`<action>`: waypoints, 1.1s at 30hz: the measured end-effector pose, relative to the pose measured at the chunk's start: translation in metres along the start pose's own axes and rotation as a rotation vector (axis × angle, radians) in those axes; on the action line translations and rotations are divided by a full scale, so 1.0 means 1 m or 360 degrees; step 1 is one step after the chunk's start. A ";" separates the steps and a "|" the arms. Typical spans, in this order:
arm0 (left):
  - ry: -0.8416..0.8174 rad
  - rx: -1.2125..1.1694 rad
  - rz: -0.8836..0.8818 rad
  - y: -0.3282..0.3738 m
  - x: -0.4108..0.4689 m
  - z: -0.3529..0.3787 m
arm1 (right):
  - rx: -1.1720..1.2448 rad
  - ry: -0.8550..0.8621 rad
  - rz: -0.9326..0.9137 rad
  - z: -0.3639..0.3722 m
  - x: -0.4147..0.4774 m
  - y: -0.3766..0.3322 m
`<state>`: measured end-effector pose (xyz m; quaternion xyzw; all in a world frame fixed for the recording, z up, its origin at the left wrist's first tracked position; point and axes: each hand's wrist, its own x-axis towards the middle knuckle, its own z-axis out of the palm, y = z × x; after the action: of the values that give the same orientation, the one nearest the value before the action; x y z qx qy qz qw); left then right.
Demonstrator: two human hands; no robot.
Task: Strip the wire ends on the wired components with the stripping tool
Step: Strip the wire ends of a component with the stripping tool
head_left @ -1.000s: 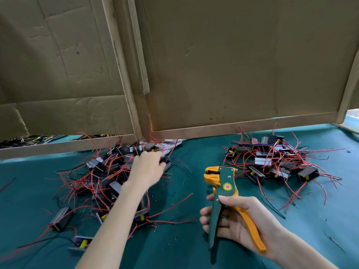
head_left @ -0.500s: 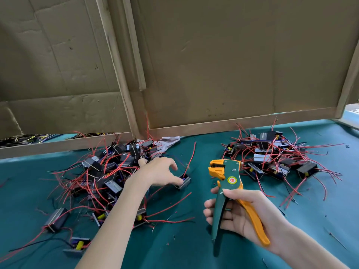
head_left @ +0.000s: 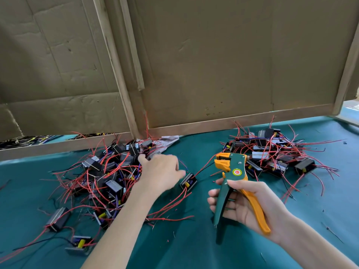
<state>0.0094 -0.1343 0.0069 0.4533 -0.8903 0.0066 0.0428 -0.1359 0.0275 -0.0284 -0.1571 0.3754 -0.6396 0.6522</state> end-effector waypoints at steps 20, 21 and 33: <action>0.0556 -0.2065 0.0171 0.011 0.000 -0.012 | -0.0062 -0.0128 -0.0257 0.005 -0.010 -0.006; 0.0561 -0.2107 0.0171 0.008 -0.002 -0.018 | -0.0083 -0.0144 -0.0255 0.005 -0.011 -0.005; 0.0279 -0.2067 0.0336 0.002 -0.027 -0.033 | -0.0337 -0.0353 -0.0209 0.008 -0.011 -0.002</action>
<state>0.0261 -0.1097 0.0381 0.2435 -0.7462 -0.4904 0.3788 -0.1304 0.0354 -0.0182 -0.3189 0.3553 -0.6164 0.6262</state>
